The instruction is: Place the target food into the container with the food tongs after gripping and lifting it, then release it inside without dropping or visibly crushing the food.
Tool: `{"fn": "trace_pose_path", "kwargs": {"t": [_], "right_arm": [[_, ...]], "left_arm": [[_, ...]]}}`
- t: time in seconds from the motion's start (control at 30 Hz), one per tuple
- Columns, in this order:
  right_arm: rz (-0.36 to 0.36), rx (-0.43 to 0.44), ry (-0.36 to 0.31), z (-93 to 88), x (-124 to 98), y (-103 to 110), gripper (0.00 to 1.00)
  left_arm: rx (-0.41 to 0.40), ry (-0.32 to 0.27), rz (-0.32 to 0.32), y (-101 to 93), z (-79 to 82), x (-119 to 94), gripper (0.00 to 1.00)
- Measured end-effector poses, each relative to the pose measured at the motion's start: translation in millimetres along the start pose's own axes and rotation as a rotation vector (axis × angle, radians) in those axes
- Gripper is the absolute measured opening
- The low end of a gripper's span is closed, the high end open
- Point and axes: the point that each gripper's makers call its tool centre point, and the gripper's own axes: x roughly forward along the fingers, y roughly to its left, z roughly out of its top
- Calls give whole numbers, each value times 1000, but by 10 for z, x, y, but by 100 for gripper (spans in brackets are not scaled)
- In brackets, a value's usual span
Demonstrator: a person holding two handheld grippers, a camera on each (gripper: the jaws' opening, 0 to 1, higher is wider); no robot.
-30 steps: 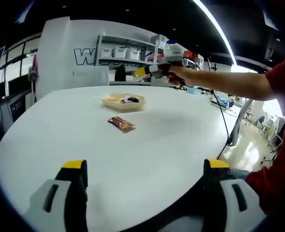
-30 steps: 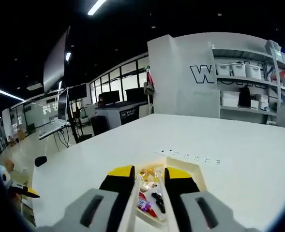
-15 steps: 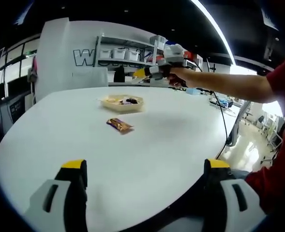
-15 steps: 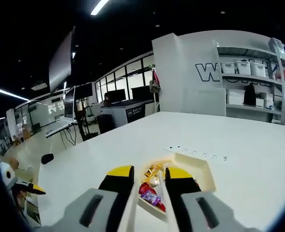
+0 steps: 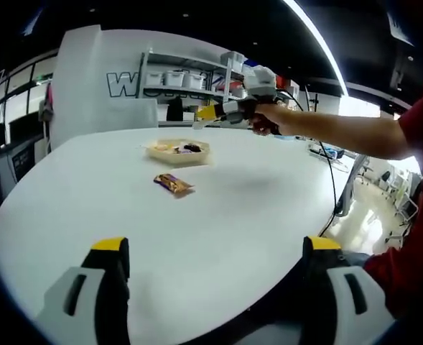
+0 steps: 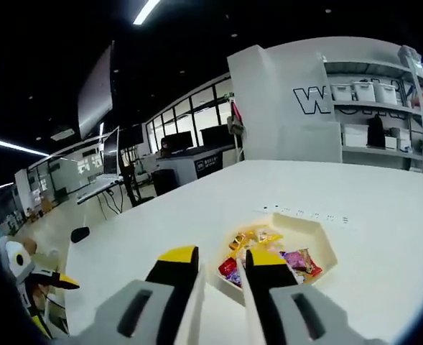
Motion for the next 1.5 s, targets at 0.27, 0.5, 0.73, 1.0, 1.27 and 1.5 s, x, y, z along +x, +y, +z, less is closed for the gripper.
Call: {"fn": "trace_pose_path", "kwargs": {"t": [0.27, 0.5, 0.73, 1.0, 1.27, 1.5], "right_arm": [[36, 40, -8, -148, -17, 201, 21], [74, 12, 35, -345, 15, 422, 21], [97, 11, 52, -453, 33, 548, 21], [119, 11, 69, -585, 64, 702, 21], [139, -13, 98, -738, 128, 823, 22], [156, -21, 110, -785, 199, 883, 22]], "left_arm": [[0, -2, -1, 3, 8, 0, 99], [-2, -1, -7, -24, -4, 16, 99], [0, -2, -14, -46, -4, 22, 99], [0, -2, -14, -46, -9, 28, 99], [3, 3, -20, -71, -20, 37, 99], [2, 3, -22, -75, -14, 41, 98]]}}
